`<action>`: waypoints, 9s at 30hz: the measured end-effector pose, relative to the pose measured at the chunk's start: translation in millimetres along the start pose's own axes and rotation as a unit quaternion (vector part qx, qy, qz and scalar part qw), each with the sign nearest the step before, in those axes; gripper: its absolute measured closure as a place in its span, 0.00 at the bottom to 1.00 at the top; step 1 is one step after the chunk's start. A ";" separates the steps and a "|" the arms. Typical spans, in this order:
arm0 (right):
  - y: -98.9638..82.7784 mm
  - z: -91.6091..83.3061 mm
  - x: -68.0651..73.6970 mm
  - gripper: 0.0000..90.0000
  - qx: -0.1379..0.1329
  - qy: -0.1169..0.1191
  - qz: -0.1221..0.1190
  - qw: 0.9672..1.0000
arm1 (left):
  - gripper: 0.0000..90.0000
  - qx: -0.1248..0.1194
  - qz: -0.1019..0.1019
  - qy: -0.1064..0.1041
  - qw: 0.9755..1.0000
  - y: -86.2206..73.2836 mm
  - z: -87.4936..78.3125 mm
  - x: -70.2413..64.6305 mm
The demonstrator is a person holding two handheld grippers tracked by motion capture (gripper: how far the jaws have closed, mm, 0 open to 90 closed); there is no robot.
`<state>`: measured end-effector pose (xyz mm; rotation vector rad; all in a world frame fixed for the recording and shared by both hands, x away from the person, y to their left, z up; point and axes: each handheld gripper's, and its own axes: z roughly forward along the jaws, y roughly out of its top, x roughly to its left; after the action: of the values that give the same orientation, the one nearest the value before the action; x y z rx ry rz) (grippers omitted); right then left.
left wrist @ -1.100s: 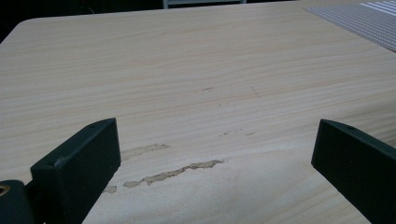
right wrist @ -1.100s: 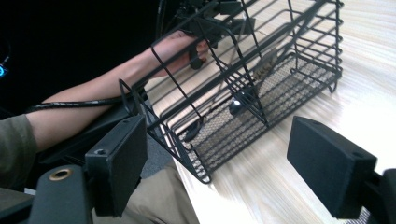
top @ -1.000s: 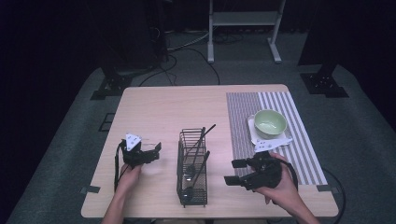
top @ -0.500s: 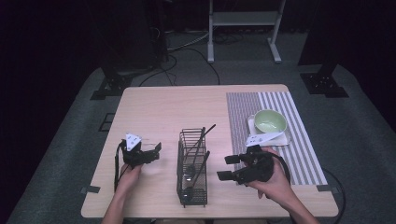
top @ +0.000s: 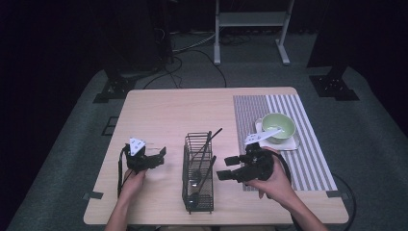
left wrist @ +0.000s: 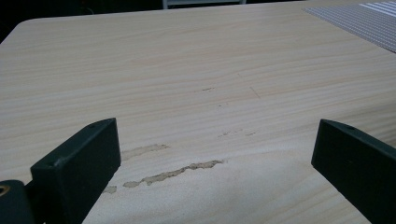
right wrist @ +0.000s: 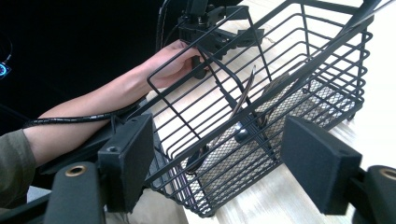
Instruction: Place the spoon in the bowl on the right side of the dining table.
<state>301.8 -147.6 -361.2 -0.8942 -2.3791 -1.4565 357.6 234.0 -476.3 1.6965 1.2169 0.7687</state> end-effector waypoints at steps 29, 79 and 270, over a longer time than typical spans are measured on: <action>19.3 19.4 -9.5 0.73 0.015 -0.023 0.019 0.999 | 0.00 0.000 0.001 0.000 1.000 -0.1 -0.3 -0.1; 47.5 -53.1 -5.6 0.99 -0.108 -0.012 0.042 0.993 | 0.00 0.001 0.002 0.001 1.000 -0.1 -0.1 -0.3; -33.7 -220.6 -126.4 0.99 -0.227 -0.217 0.222 0.923 | 0.00 0.005 0.004 0.004 1.000 0.1 0.1 -0.7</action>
<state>353.5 -397.7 -337.6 -1.8993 -1.8947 -1.7706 357.4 233.3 -476.3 1.7092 1.2218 0.7768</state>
